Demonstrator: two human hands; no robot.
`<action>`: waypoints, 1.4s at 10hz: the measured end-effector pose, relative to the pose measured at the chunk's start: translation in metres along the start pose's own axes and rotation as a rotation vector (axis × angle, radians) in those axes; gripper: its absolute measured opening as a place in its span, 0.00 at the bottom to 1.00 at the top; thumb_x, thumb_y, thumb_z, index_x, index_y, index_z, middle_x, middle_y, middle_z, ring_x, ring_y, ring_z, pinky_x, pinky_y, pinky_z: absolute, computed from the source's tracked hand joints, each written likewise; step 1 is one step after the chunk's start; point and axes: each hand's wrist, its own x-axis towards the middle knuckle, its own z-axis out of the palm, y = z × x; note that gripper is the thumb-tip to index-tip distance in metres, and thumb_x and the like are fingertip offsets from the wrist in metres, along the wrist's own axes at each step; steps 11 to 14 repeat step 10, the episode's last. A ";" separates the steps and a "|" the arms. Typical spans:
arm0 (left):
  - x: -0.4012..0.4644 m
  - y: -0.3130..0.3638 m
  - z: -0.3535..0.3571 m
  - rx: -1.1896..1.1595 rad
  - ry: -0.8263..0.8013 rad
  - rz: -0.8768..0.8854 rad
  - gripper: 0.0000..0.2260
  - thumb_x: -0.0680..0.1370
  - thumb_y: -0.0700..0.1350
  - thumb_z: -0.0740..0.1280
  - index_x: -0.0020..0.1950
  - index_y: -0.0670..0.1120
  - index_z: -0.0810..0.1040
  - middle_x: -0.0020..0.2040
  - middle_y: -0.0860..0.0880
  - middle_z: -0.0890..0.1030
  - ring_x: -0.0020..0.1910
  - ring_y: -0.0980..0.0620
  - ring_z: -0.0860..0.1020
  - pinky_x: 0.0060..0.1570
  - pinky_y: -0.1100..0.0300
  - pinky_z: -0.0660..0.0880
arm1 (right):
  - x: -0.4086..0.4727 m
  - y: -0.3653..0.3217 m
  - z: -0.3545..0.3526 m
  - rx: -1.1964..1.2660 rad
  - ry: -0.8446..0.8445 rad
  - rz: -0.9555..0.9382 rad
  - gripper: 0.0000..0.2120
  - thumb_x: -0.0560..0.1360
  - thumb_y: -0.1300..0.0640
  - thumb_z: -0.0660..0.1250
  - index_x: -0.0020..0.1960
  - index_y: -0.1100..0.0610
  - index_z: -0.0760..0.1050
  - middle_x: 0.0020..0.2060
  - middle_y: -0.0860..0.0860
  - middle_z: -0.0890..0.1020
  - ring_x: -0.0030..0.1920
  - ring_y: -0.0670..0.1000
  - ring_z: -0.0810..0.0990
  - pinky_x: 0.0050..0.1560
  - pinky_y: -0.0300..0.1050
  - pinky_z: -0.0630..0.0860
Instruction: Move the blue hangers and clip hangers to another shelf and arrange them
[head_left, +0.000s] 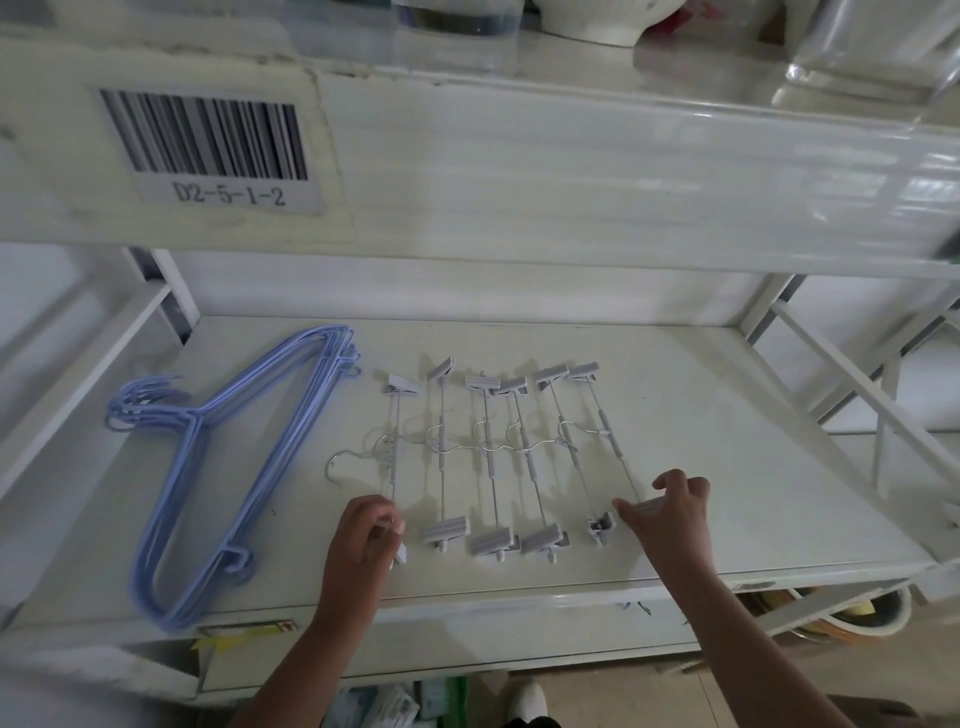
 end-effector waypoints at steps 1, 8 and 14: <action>0.000 -0.003 -0.001 0.003 -0.008 -0.012 0.12 0.72 0.52 0.62 0.44 0.45 0.77 0.47 0.51 0.77 0.42 0.54 0.79 0.37 0.65 0.75 | -0.005 0.001 0.000 -0.017 -0.002 -0.008 0.27 0.66 0.53 0.79 0.56 0.58 0.68 0.54 0.51 0.64 0.40 0.52 0.74 0.40 0.44 0.71; 0.017 0.007 -0.013 0.019 -0.033 -0.135 0.17 0.69 0.58 0.59 0.47 0.47 0.76 0.49 0.47 0.75 0.49 0.60 0.75 0.48 0.68 0.70 | 0.008 -0.012 -0.009 -0.118 -0.092 -0.041 0.27 0.76 0.50 0.67 0.71 0.59 0.68 0.68 0.58 0.70 0.66 0.60 0.72 0.65 0.55 0.70; 0.051 0.044 -0.032 0.209 -0.177 -0.337 0.17 0.73 0.54 0.64 0.57 0.46 0.76 0.57 0.48 0.77 0.58 0.50 0.76 0.49 0.63 0.69 | 0.018 -0.049 -0.037 -0.014 -0.335 0.042 0.27 0.76 0.51 0.69 0.72 0.57 0.68 0.68 0.56 0.72 0.68 0.57 0.73 0.61 0.47 0.68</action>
